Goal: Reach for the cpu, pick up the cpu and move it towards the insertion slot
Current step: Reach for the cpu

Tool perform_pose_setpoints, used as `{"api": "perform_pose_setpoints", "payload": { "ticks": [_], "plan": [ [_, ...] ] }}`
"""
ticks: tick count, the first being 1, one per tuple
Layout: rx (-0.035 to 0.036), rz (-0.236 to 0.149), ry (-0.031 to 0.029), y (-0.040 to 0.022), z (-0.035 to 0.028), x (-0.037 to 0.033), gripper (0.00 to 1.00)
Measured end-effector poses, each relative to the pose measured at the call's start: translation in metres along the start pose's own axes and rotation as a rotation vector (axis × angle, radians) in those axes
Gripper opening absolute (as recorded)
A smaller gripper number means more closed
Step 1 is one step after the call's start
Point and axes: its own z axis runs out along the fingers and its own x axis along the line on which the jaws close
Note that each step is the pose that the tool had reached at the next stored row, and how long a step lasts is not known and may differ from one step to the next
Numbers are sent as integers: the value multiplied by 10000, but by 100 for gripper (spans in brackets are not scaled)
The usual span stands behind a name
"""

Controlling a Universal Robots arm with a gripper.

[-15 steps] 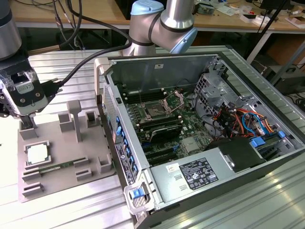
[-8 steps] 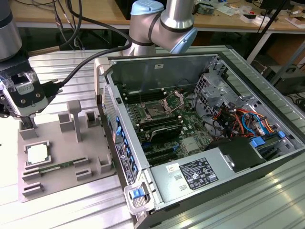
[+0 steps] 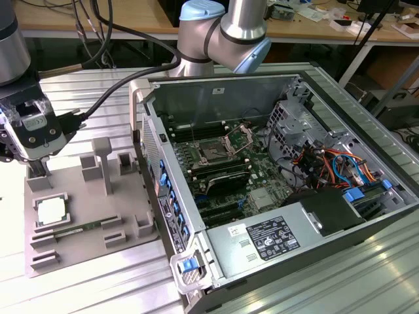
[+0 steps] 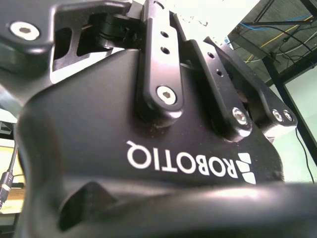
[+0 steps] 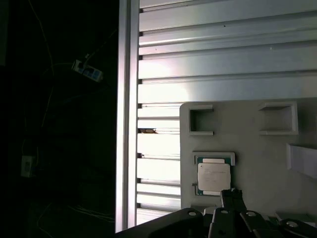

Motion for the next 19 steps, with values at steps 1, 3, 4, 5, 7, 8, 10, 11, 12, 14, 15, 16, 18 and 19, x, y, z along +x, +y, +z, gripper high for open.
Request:
{"api": "perform_pose_setpoints", "payload": {
  "ticks": [1, 3, 4, 5, 7, 8, 10, 11, 12, 14, 15, 16, 18, 19],
  "plan": [
    [0, 0, 0, 0, 2, 0, 11],
    [1, 0, 0, 0, 8, 0, 11],
    [0, 0, 0, 0, 10, 0, 11],
    [0, 0, 0, 0, 11, 0, 11],
    [1, 0, 0, -1, 14, 0, 11],
    [0, 0, 0, -1, 16, 0, 11],
    [1, 0, 0, -1, 20, 0, 11],
    [0, 0, 0, -1, 22, 0, 11],
    [0, 0, 0, -1, 25, 0, 11],
    [1, 0, 1, -1, 29, 0, 11],
    [1, 0, 1, -1, 31, 0, 11],
    [0, 0, 0, -1, 33, 0, 11],
    [1, 0, 1, -2, 37, 0, 11],
    [0, 0, 0, -1, 39, 0, 11]
  ]
}}
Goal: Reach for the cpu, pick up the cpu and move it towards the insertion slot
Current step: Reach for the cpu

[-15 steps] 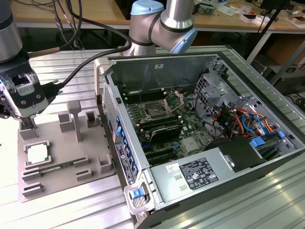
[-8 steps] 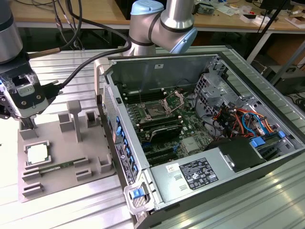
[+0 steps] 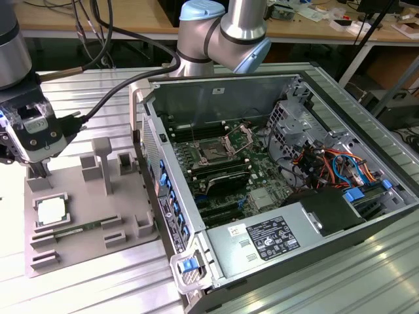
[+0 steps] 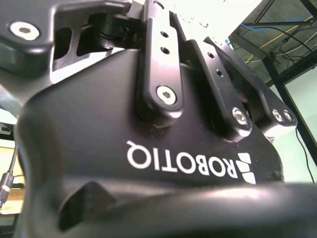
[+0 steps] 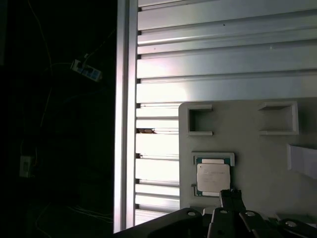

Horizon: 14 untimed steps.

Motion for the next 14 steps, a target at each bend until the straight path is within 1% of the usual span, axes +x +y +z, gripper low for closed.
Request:
{"api": "perform_pose_setpoints", "payload": {
  "ticks": [14],
  "plan": [
    [0, -1, 0, -3, 32, 0, 11]
  ]
}}
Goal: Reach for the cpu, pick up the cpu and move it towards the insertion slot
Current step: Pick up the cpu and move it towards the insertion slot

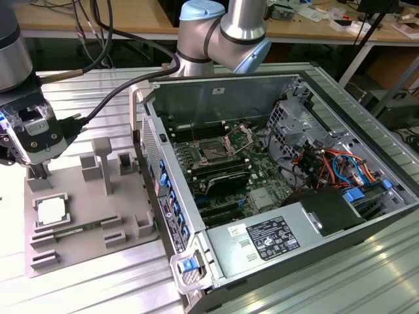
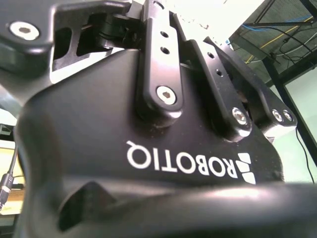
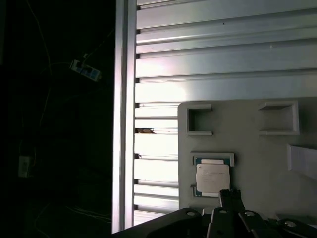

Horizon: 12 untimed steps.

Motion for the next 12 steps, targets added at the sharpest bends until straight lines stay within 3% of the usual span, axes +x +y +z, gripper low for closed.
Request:
{"api": "perform_pose_setpoints", "payload": {
  "ticks": [12],
  "plan": [
    [-1, 0, -1, -1, 30, 0, 11]
  ]
}}
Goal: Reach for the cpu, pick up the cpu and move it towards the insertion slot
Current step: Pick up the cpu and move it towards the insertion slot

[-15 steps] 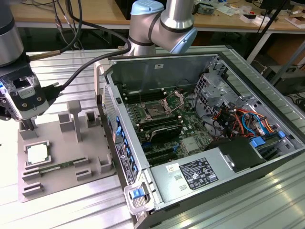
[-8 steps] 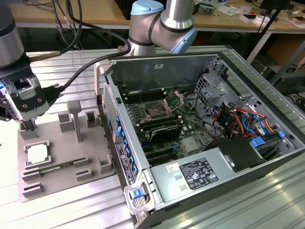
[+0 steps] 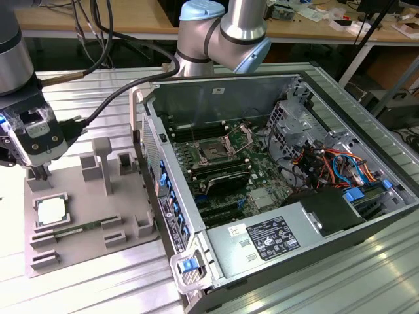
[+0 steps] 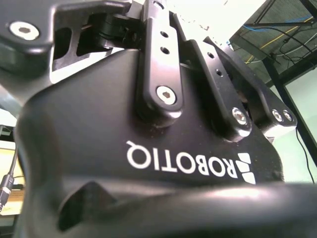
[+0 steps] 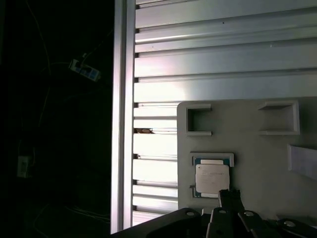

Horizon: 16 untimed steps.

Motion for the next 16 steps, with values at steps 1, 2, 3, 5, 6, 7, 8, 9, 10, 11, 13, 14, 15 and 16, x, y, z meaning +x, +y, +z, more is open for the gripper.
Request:
{"api": "perform_pose_setpoints", "payload": {
  "ticks": [1, 2, 3, 5, 6, 7, 8, 9, 10, 11, 13, 14, 15, 16],
  "plan": [
    [0, 0, 0, 0, 2, 0, 11],
    [1, 0, 0, 0, 4, 0, 11],
    [0, 0, 0, 0, 5, 0, 11],
    [0, 0, 0, -1, 11, 0, 11],
    [0, 0, 0, -1, 13, 0, 11],
    [0, 0, 0, -1, 15, 0, 11],
    [0, 0, 0, -1, 17, 0, 11],
    [0, 0, 0, -1, 19, 0, 11],
    [0, 0, 0, -1, 21, 0, 11],
    [0, -1, 0, -1, 23, 0, 11],
    [0, 0, 0, -1, 25, 0, 11],
    [0, 0, 0, -1, 28, 0, 11],
    [1, 0, 0, -1, 31, 0, 11],
    [0, 0, 0, -1, 33, 0, 11]
  ]
}}
